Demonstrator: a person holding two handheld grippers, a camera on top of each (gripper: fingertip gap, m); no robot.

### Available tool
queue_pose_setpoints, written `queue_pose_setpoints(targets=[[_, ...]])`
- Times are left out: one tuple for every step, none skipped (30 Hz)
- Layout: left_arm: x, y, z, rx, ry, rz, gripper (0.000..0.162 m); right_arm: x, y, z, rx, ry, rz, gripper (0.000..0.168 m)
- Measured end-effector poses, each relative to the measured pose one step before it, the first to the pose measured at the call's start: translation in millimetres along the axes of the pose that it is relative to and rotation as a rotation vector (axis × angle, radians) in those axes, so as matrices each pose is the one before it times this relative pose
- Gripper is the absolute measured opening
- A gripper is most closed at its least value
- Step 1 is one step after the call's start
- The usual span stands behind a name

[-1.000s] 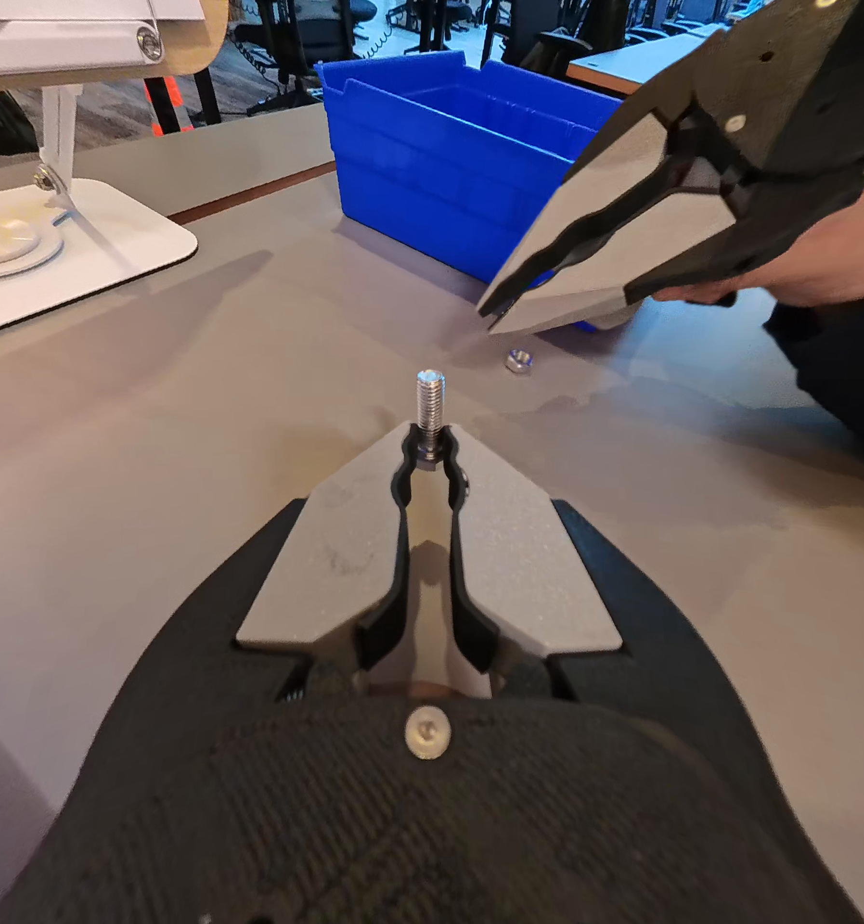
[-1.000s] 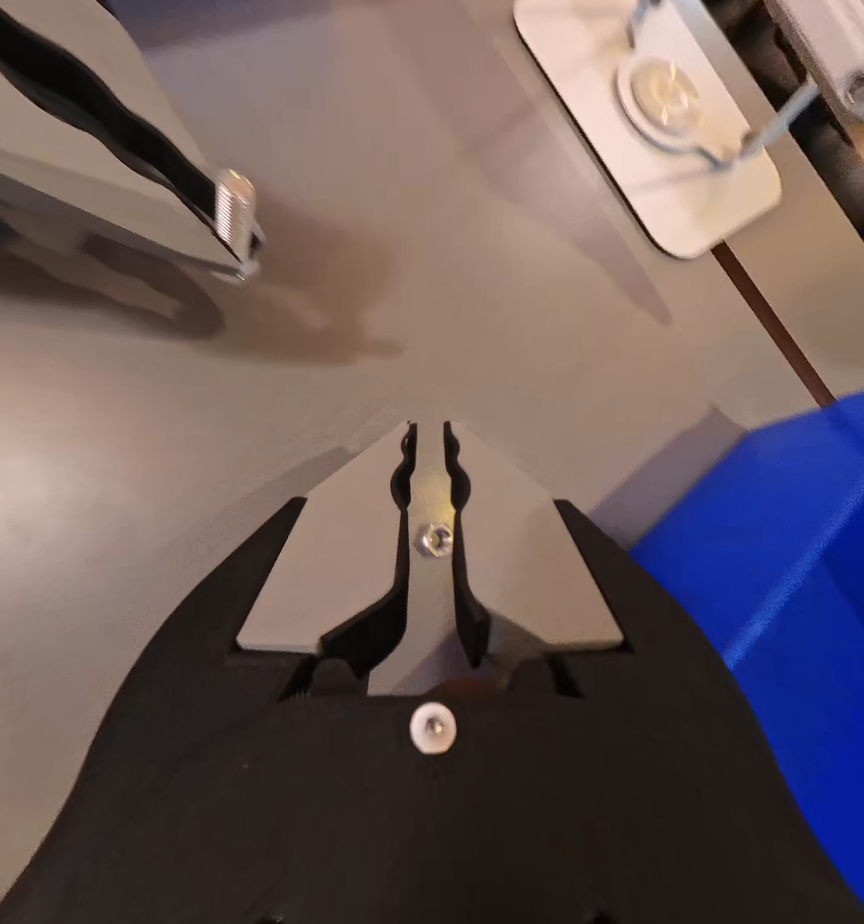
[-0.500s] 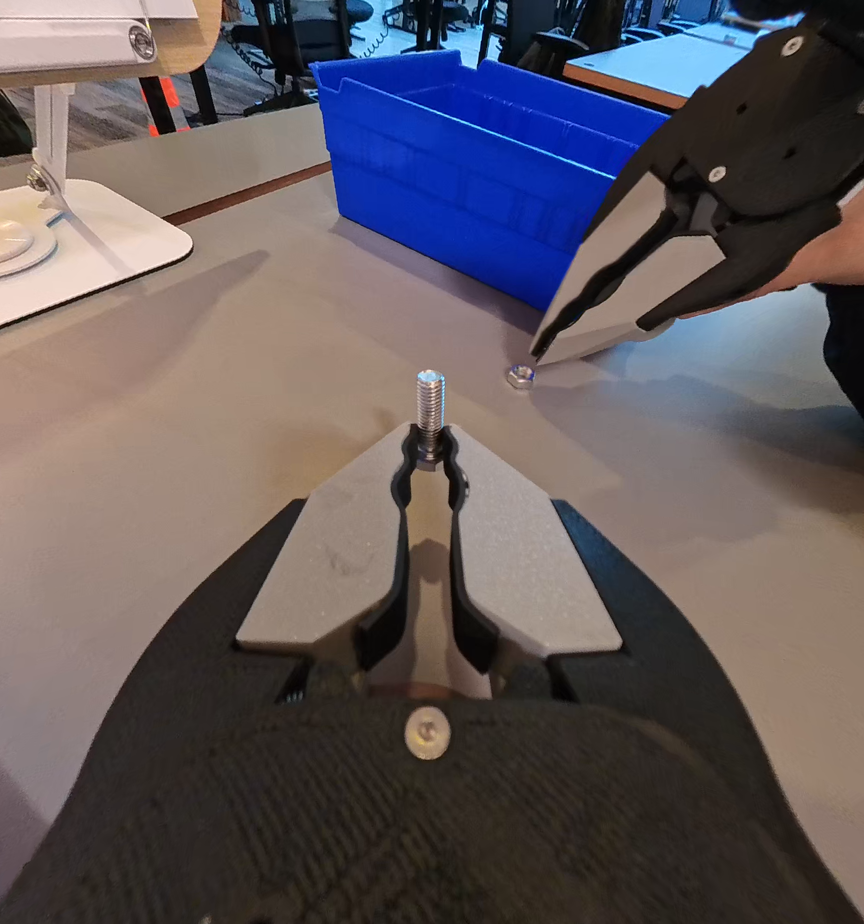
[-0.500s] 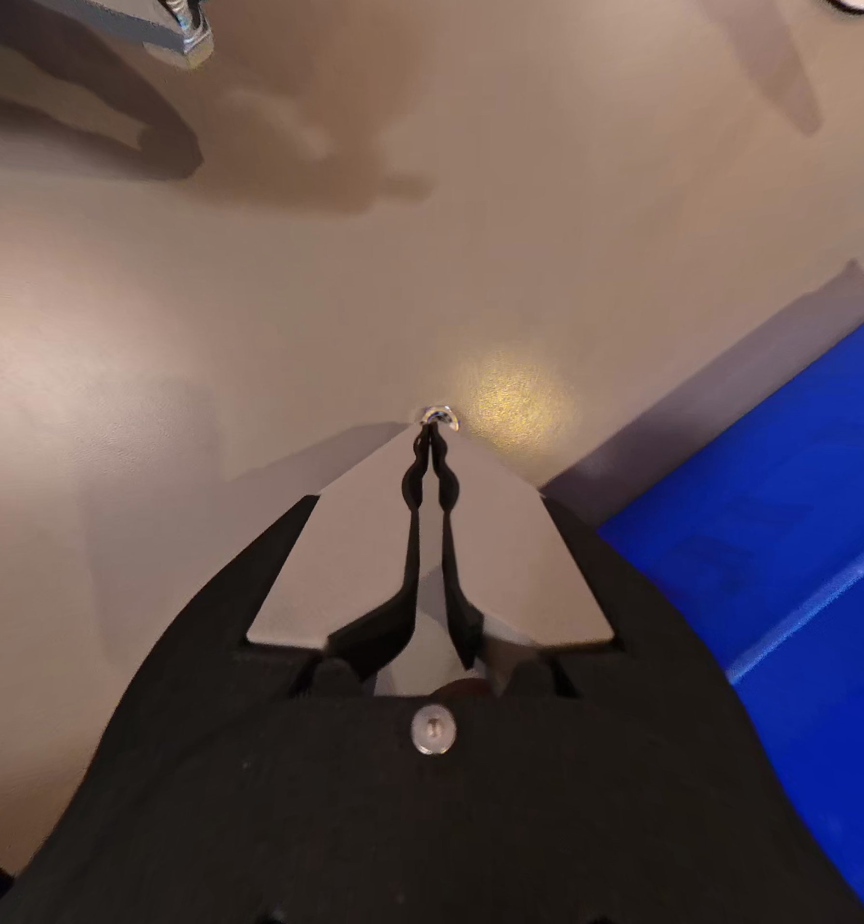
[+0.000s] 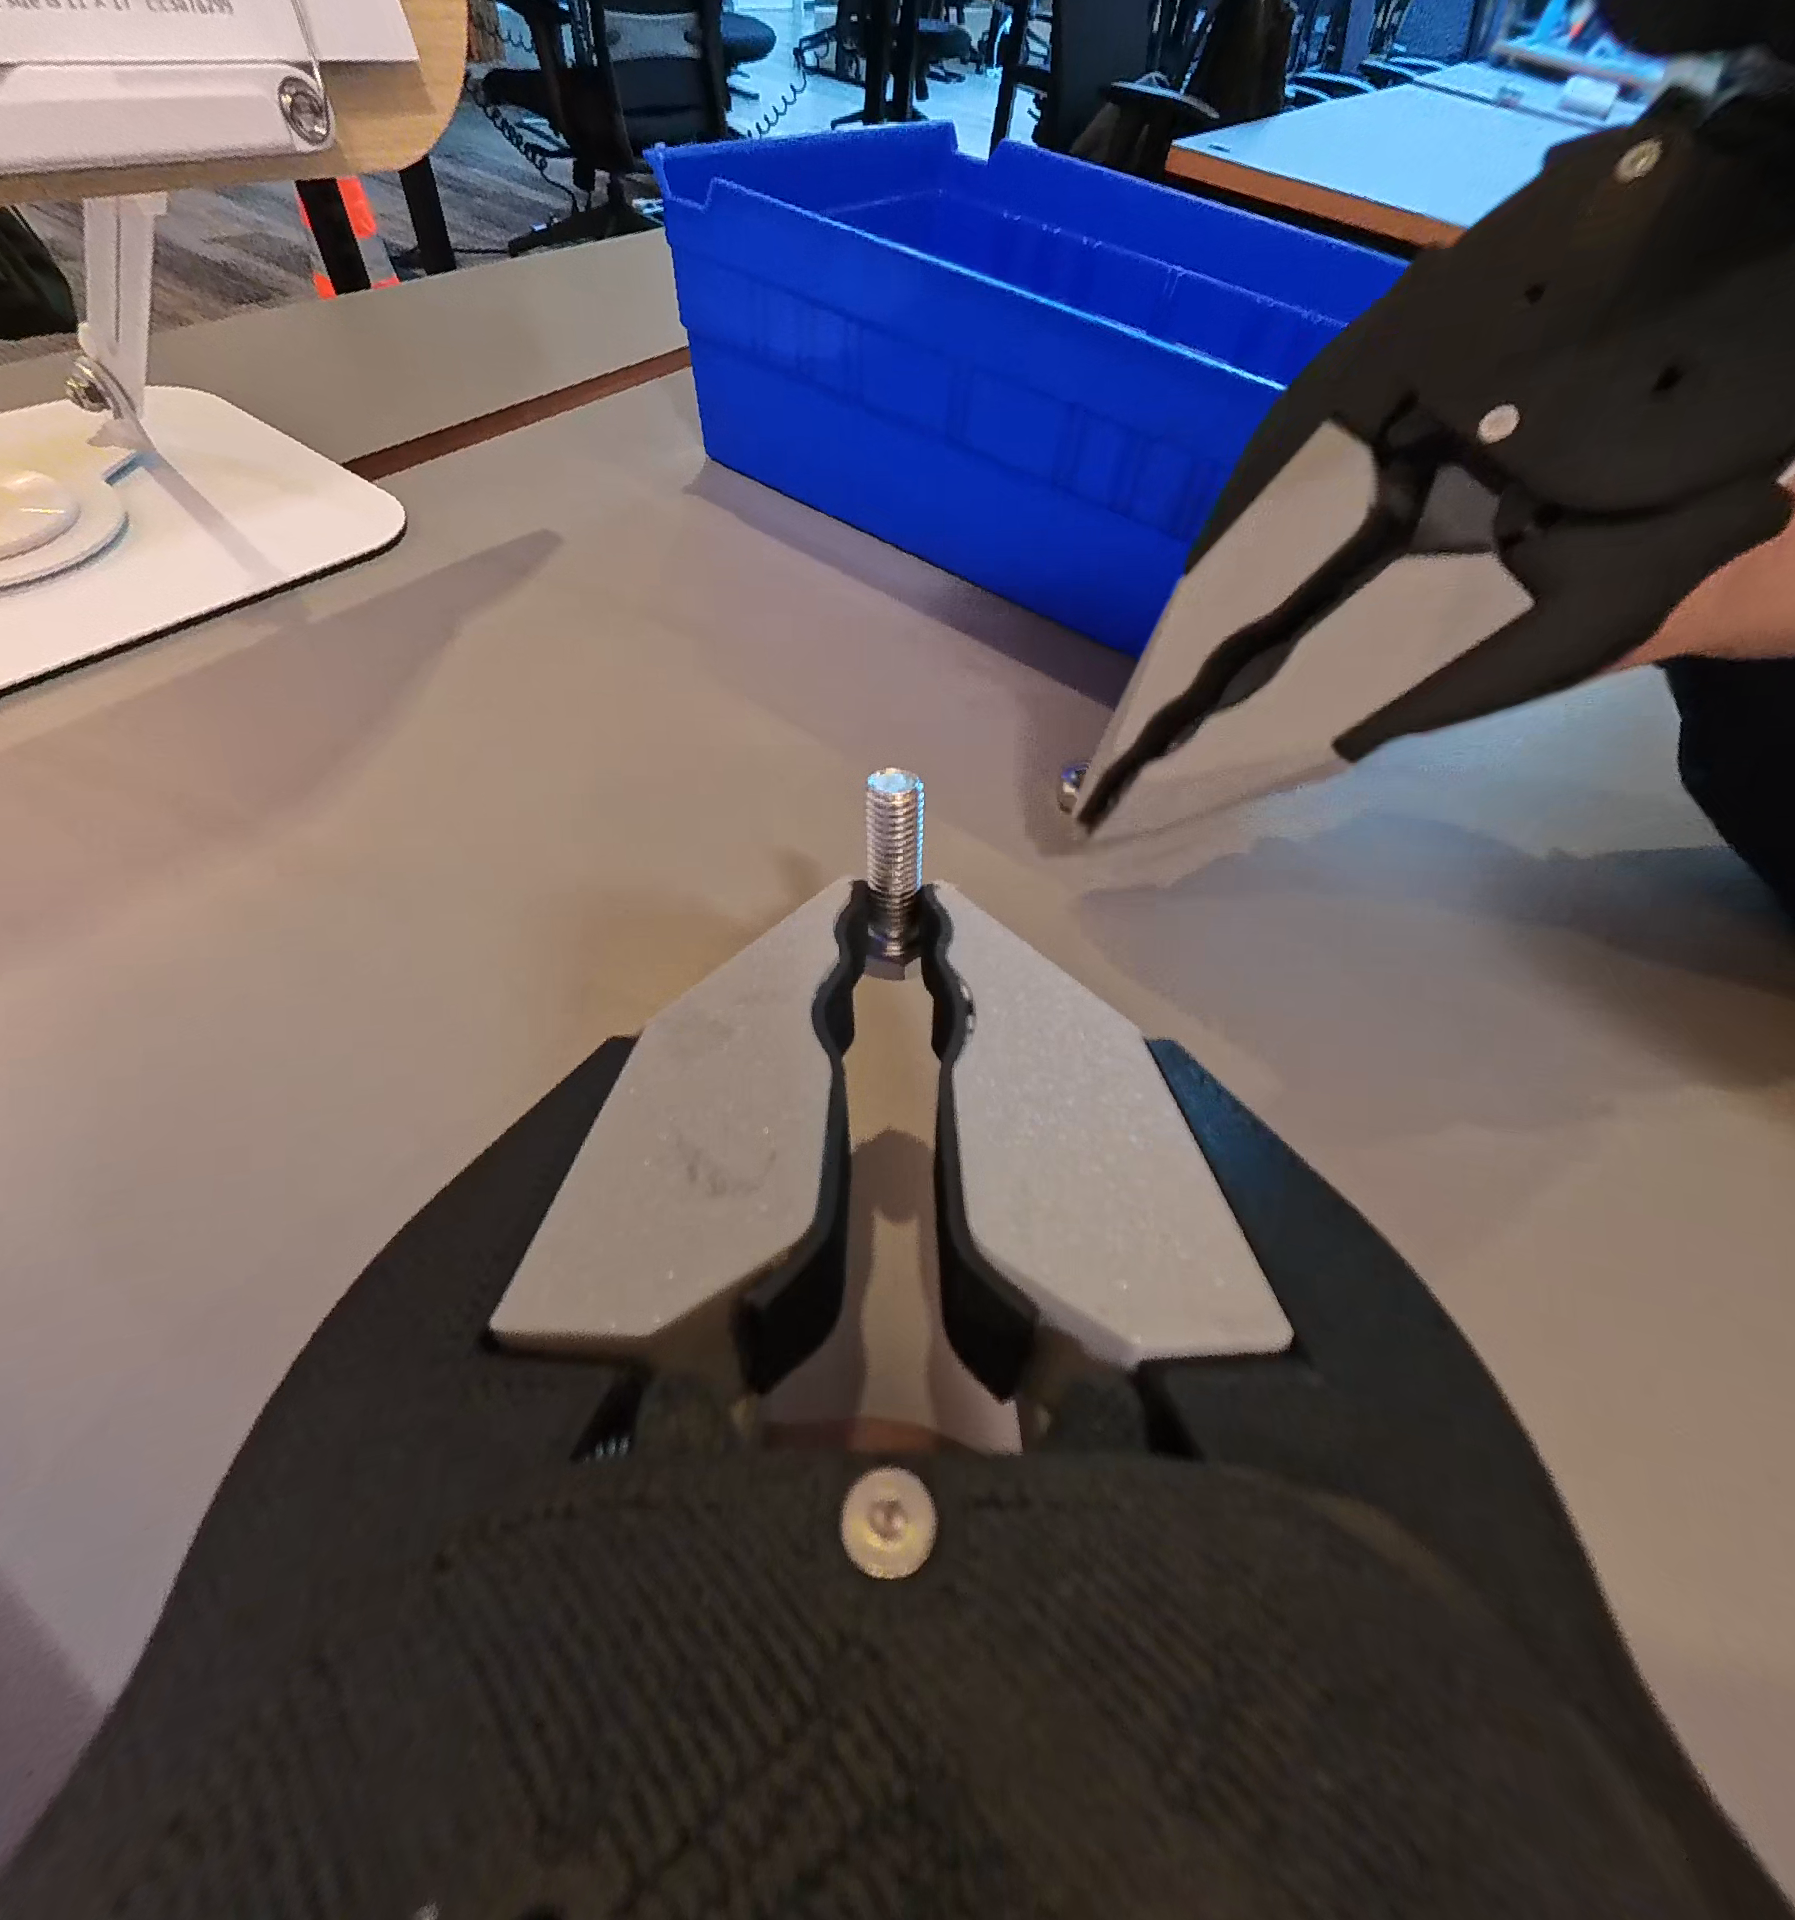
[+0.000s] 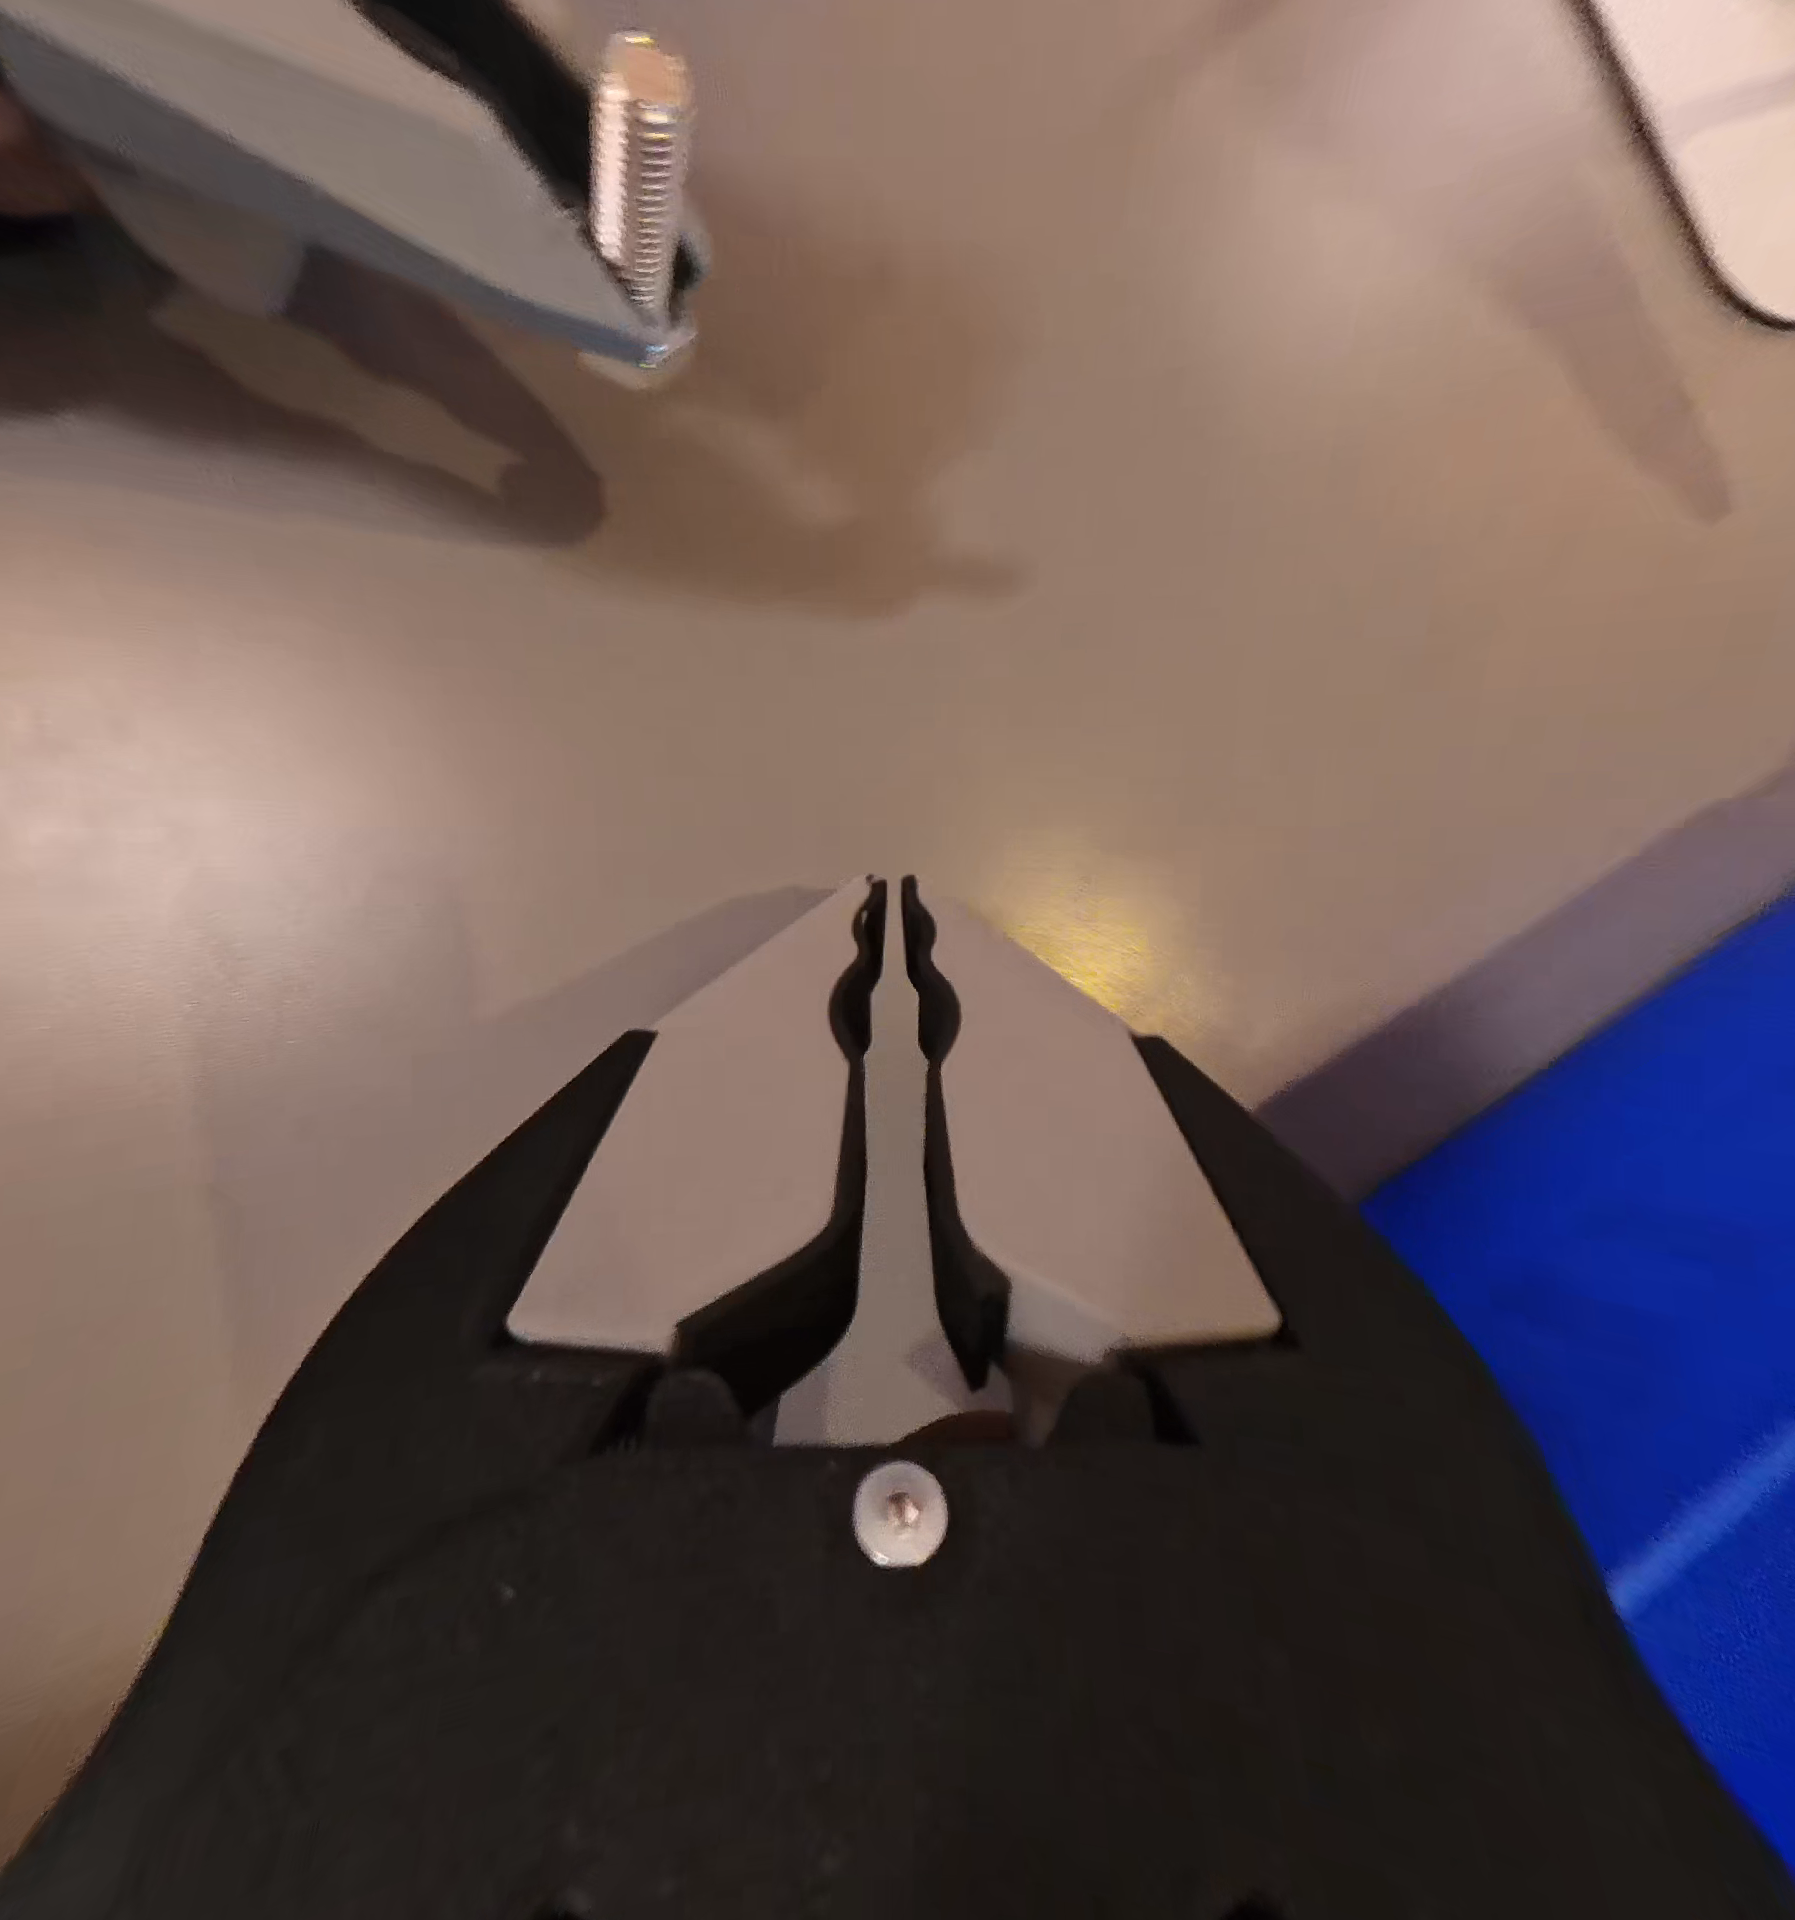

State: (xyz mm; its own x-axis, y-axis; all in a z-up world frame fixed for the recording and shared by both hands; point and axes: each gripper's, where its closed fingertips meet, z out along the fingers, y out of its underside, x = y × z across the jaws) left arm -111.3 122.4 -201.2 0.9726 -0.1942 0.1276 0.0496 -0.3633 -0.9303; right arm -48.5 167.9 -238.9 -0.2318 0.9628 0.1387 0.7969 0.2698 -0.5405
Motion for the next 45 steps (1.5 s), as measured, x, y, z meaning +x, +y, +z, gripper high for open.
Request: queue_pose_setpoints(targets=[[-0.05,-0.42,-0.12,0.0021,-0.0005,-0.0007,0.006,6.97,1.81,-3.59,-0.0007,0.0254,0.0134,0.000],[0.10,0.15,0.05,-0.0007,0.0010,-0.0012,0.006,5.68,4.59,-2.30,-0.0157,0.0141,0.0146,0.002],[-0.14,0.44,0.29,-0.0022,0.0000,-0.0009,0.007,4.19,6.60,-1.05,-0.0256,0.0034,0.0175,0.003],[-0.11,0.49,0.30,-0.0016,-0.0001,-0.0002,0.007,3.37,6.86,-0.01,-0.0278,-0.0015,0.0181,0.005],[0.45,0.52,0.30,-0.0028,0.0028,-0.0011,0.007,1.79,5.03,0.55,-0.0201,-0.0066,0.0143,0.007],[0.25,0.56,0.41,-0.0026,0.0022,-0.0015,0.007,0.49,1.45,0.65,-0.0055,-0.0051,0.0094,0.012],[-0.05,0.31,0.38,-0.0009,-0.0014,0.0006,0.007,1.88,-0.55,0.36,0.0015,0.0122,0.0056,0.018],[-0.01,0.41,0.30,-0.0026,-0.0003,0.0007,0.007,2.42,-1.01,0.30,0.0009,0.0223,0.0004,0.020],[0.17,0.65,0.39,-0.0033,0.0013,-0.0006,0.007,1.85,0.29,0.41,-0.0063,0.0230,-0.0089,0.024],[0.11,0.38,0.22,-0.0013,0.0007,0.0001,0.007,1.29,2.29,0.63,-0.0168,0.0210,-0.0167,0.026],[0.14,0.23,0.06,-0.0012,0.0008,0.0005,0.007,0.42,3.59,1.18,-0.0225,0.0142,-0.0158,0.026],[-0.05,0.18,0.06,-0.0009,-0.0003,-0.0003,0.007,-0.35,3.38,1.67,-0.0222,0.0062,-0.0090,0.026],[-0.28,-0.04,0.00,0.0012,-0.0015,-0.0002,0.007,-0.85,1.78,1.96,-0.0146,0.0007,-0.0025,0.026],[0.04,0.09,0.08,-0.0003,0.0009,-0.0006,0.007,-1.17,0.09,1.81,-0.0043,-0.0039,0.0015,0.025],[0.00,0.18,0.11,-0.0012,0.0007,-0.0008,0.007,-2.25,-0.21,1.97,-0.0015,-0.0124,0.0012,0.023],[-0.18,0.16,0.13,-0.0001,-0.0005,-0.0005,0.007,-2.81,0.31,2.14,-0.0047,-0.0172,-0.0011,0.021],[0.25,0.21,0.07,-0.0011,0.0011,-0.0005,0.007,0.11,0.16,1.81,-0.0030,0.0019,-0.0034,0.019],[0.34,0.21,0.21,-0.0016,0.0021,-0.0002,0.007,1.34,-1.34,0.71,0.0046,0.0098,-0.0070,0.014],[0.65,0.26,0.10,-0.0014,0.0032,0.0007,0.007,-2.77,-2.53,0.03,0.0129,-0.0170,-0.0038,0.014],[0.90,0.18,0.09,-0.0014,0.0045,0.0014,0.007,-7.18,-3.59,-0.47,0.0198,-0.0455,0.0019,0.014],[1.19,-0.08,0.05,0.0004,0.0056,0.0030,0.007,-9.07,-4.77,-1.00,0.0260,-0.0566,0.0029,0.011],[1.82,-0.26,-0.03,0.0017,0.0092,0.0047,0.007,-8.87,-6.81,-1.68,0.0375,-0.0526,-0.0022,0.002],[2.23,-0.36,0.05,0.0024,0.0119,0.0058,0.007,-6.97,-7.11,-1.94,0.0389,-0.0387,-0.0035,0.002],[3.15,-0.25,0.15,0.0014,0.0174,0.0075,0.006,-4.31,-4.91,-1.38,0.0262,-0.0233,-0.0008,0.002],[4.56,0.22,0.32,-0.0002,0.0275,0.0104,0.007,-1.82,-2.22,-0.72,0.0118,-0.0095,-0.0031,0.001],[4.44,0.46,0.44,-0.0025,0.0263,0.0115,0.007,-0.11,-0.44,0.00,0.0020,0.0017,-0.0083,0.001],[2.72,0.21,0.32,-0.0017,0.0136,0.0118,0.007,0.85,0.33,0.53,-0.0023,0.0057,-0.0081,0.001],[1.07,-0.11,0.10,-0.0004,0.0020,0.0094,0.007,0.55,0.49,0.68,-0.0022,0.0021,-0.0026,0.002],[-0.67,0.15,0.15,-0.0019,-0.0087,0.0044,0.007,-0.22,-0.43,0.57,0.0035,-0.0056,0.0013,0.002],[-0.39,0.23,0.12,-0.0020,-0.0045,0.0027,0.007,-1.31,-1.85,-0.02,0.0123,-0.0135,0.0036,0.002],[0.82,-0.09,-0.04,0.0002,0.0052,0.0020,0.007,-2.23,-2.67,-0.72,0.0172,-0.0201,0.0058,0.001],[1.57,-0.21,-0.12,0.0016,0.0100,0.0017,0.007,-2.82,-2.87,-1.14,0.0183,-0.0233,0.0046,0.001],[1.52,-0.51,-0.15,0.0036,0.0086,0.0022,0.006,-2.83,-3.20,-1.44,0.0196,-0.0211,-0.0001,0.001],[2.26,-0.27,0.09,0.0020,0.0126,0.0039,0.007,-2.57,-3.52,-1.56,0.0208,-0.0158,-0.0065,0.001],[3.34,0.16,0.30,-0.0013,0.0197,0.0062,0.007,-2.49,-3.77,-1.81,0.0211,-0.0119,-0.0150,0.001],[3.75,0.90,0.55,-0.0053,0.0207,0.0084,0.007,-2.50,-3.94,-1.90,0.0213,-0.0082,-0.0222,0.001],[3.26,1.08,0.66,-0.0078,0.0156,0.0109,0.007,-2.03,-3.90,-2.24,0.0208,-0.0041,-0.0209,0.001],[3.49,0.87,0.59,-0.0072,0.0150,0.0134,0.007,-1.75,-3.87,-2.80,0.0209,-0.0050,-0.0162,0.001],[3.89,0.72,0.54,-0.0055,0.0161,0.0160,0.007,-2.53,-4.30,-3.21,0.0238,-0.0108,-0.0185,0.001],[3.59,0.60,0.56,-0.0048,0.0139,0.0164,0.007,-3.63,-4.69,-3.77,0.0266,-0.0153,-0.0266,0.001],[2.45,0.65,0.76,-0.0057,0.0072,0.0126,0.007,-3.77,-4.62,-3.78,0.0258,-0.0144,-0.0315,0.001],[2.35,0.80,0.83,-0.0069,0.0081,0.0097,0.007,-3.07,-4.50,-3.55,0.0243,-0.0078,-0.0300,0.001],[2.80,0.48,0.66,-0.0046,0.0122,0.0090,0.007,-2.46,-4.57,-3.34,0.0239,-0.0047,-0.0253,0.001],[2.99,0.01,0.41,-0.0004,0.0130,0.0108,0.007,-3.16,-4.54,-2.84,0.0229,-0.0088,-0.0203,0.001],[2.49,-0.54,0.23,0.0022,0.0087,0.0108,0.007,-3.68,-4.18,-2.31,0.0200,-0.0128,-0.0153,0.001]])
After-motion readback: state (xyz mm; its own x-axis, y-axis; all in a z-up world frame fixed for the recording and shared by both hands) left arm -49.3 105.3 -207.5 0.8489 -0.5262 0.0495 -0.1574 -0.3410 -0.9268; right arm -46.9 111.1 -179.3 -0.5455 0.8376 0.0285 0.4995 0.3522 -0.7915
